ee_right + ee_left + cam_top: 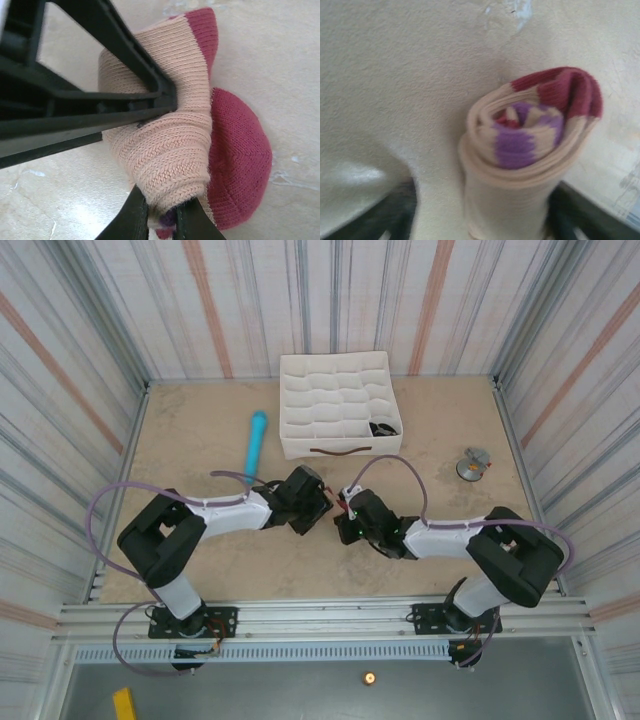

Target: Roll the socks

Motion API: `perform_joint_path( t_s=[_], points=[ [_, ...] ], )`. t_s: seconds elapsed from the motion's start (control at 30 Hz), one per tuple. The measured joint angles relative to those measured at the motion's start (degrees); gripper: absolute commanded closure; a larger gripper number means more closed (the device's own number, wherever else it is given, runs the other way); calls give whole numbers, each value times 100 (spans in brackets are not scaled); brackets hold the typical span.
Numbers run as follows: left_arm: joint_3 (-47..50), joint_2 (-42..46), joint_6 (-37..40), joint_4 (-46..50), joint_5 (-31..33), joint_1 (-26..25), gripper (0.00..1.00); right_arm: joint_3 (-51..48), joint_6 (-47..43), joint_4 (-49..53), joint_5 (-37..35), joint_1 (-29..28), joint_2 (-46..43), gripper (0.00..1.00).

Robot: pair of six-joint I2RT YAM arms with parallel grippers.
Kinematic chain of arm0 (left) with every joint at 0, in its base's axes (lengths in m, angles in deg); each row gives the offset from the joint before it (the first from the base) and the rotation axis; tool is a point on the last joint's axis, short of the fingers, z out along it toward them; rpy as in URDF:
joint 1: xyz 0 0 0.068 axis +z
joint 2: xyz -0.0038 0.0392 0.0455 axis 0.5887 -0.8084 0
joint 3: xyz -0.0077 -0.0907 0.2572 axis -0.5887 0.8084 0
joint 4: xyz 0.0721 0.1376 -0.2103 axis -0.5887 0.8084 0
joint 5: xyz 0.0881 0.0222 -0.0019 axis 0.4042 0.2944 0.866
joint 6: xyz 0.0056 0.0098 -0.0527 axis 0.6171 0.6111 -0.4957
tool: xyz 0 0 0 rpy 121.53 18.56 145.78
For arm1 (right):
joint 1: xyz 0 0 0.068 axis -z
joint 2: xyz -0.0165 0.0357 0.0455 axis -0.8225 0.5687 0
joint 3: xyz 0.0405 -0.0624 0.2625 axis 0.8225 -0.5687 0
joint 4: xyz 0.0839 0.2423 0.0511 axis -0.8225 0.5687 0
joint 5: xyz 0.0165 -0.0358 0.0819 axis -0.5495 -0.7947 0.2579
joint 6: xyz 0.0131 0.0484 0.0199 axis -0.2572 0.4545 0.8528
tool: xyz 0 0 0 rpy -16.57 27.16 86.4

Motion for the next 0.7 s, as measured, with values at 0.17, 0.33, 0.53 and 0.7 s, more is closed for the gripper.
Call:
perform_joint_path(
  t_s=[0.17, 0.33, 0.53, 0.7],
  points=[
    [-98, 2, 219, 81, 22, -13, 6, -72, 444, 11, 702, 566, -70, 100],
    [-214, 4, 706, 111, 129, -37, 7, -79, 907, -22, 1429, 994, 15, 100],
    [-310, 20, 1408, 50, 184, -37, 10, -201, 1543, -151, 2015, 1333, 48, 100],
    [-293, 26, 1836, -103, 175, -37, 22, -227, 2190, -81, 2374, 1552, 50, 100]
  ],
)
